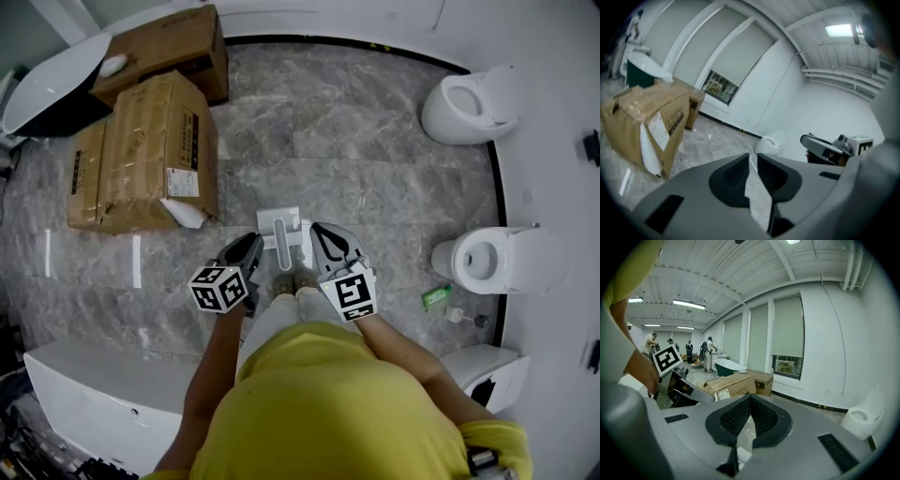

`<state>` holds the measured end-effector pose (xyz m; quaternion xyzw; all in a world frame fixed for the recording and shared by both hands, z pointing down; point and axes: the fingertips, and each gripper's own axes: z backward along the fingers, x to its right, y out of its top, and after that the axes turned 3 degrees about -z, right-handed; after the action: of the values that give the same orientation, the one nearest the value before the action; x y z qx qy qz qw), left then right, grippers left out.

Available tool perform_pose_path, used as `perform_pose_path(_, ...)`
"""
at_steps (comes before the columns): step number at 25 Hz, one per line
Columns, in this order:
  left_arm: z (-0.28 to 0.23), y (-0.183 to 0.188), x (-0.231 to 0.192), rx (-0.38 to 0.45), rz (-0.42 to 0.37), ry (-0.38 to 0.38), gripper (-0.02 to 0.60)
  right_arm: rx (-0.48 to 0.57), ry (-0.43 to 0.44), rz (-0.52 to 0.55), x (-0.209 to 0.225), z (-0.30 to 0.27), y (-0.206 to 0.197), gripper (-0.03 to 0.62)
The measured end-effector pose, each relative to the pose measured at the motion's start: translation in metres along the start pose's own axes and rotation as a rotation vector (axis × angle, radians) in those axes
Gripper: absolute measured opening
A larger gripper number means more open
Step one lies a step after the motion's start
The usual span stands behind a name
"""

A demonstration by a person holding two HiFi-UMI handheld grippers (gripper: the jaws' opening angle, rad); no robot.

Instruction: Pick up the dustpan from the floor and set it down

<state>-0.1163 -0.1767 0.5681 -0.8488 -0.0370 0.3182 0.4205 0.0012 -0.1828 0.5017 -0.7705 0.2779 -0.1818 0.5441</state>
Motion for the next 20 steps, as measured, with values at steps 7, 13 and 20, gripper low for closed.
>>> perform_pose_path(7,0.037,0.099,0.030,0.253,-0.300,0.141,0.003,0.103,-0.038,-0.017,0.012,-0.005,0.057,0.011)
perform_pose_path(13,0.079,0.173,0.071,0.434,-0.456,0.227,0.003,0.320,-0.086,-0.006,0.028,0.011,0.151,0.011)
perform_pose_path(20,0.116,0.236,0.119,0.566,-0.625,0.305,0.003,0.453,-0.125,0.028,0.033,0.042,0.218,0.009)
